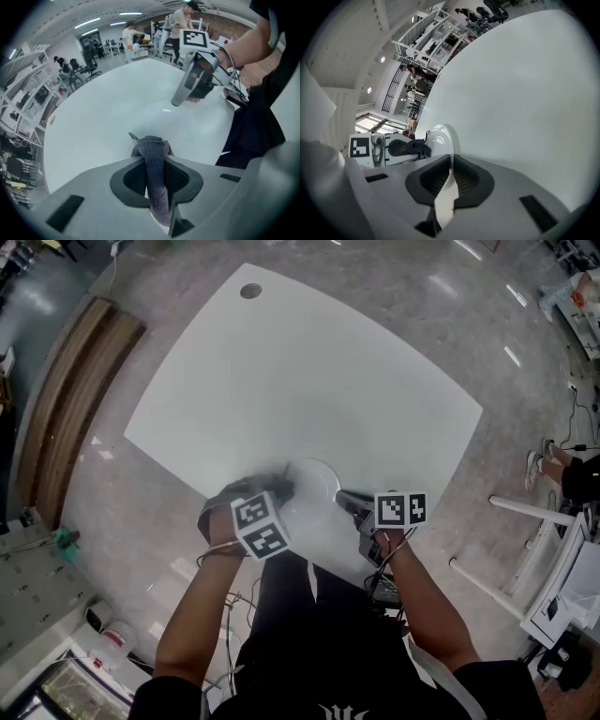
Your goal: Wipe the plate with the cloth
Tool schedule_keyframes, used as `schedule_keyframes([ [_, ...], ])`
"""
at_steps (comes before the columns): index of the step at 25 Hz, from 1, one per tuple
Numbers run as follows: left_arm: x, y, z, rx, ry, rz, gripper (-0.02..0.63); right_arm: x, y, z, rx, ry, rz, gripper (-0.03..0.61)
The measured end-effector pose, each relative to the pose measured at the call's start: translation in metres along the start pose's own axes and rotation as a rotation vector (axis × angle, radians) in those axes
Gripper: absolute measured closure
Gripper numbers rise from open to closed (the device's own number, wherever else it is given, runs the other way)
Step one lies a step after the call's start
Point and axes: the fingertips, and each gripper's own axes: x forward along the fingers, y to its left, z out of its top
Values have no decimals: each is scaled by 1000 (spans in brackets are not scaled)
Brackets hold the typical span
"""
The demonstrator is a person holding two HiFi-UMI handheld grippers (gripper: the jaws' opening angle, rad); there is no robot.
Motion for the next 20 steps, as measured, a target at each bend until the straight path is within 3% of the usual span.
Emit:
schedule_keyframes([
  [4, 1, -45, -6, 44, 8, -49, 561, 1, 0, 0, 2, -6, -3, 557],
  [9, 11, -75, 24, 88, -32, -101, 561, 3, -1, 0, -2, -9, -9, 557],
  [14, 23, -78, 61, 130, -51, -127, 561, 2, 1, -5, -4, -3, -6, 557],
  [20, 24, -48, 77, 127, -49, -99, 561, -1, 1, -9, -5, -5, 0, 557],
])
